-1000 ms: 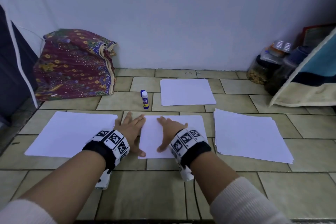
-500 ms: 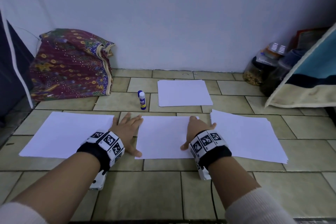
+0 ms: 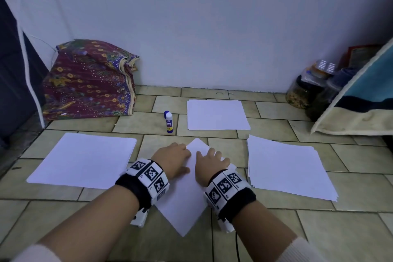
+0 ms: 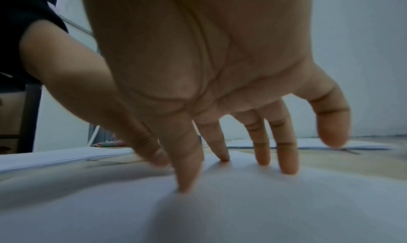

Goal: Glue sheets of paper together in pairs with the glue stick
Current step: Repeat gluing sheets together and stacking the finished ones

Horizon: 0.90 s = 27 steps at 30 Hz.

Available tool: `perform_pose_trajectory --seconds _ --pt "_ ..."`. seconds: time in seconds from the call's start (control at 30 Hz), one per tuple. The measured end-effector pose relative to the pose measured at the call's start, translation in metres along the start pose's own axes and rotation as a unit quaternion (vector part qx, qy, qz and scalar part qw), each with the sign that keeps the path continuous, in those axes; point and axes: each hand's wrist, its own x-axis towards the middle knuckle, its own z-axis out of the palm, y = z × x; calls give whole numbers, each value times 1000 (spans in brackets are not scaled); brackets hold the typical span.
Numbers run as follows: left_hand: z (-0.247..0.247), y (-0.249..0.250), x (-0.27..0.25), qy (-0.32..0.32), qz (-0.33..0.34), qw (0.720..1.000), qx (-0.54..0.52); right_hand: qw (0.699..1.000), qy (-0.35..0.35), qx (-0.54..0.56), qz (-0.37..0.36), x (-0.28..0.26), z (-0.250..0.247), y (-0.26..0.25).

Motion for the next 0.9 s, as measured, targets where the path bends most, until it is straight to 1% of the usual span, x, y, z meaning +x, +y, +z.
perform_pose_trajectory --seconds 0.07,0.17,0.23,0.3,0.37,0.4,0.5,0.57,0.63,0.77,0.9 --pt "-1 -1 -1 6 -23 1000 -13 1000 -22 18 -7 2 1 -8" --pt "0 -8 -1 8 -51 998 -27 997 -32 30 -59 6 -1 -14" --pt "7 -14 -1 1 -86 995 -48 995 -43 31 -87 9 -4 -15" --pt "13 -20 -1 -25 -115 990 -73 994 -59 31 -91 13 -8 -17" --pt "15 -21 -1 -48 -121 989 -64 994 -65 36 -82 13 -12 -20" --pt "15 -22 -1 -53 -121 990 -55 993 -68 41 -90 13 -14 -23" --pt "13 -22 -1 -48 -119 992 -21 982 -80 41 -166 14 -23 -30" --pt "13 -23 -1 -44 -117 992 1 976 -98 23 -194 18 -29 -26" --pt "15 -25 0 -49 -116 992 6 977 -104 15 -184 24 -29 -14" --pt "13 -24 0 -55 -118 991 26 984 -102 76 -122 28 -31 19" --pt "15 -24 1 -70 -122 989 38 988 -102 95 -72 30 -33 45"
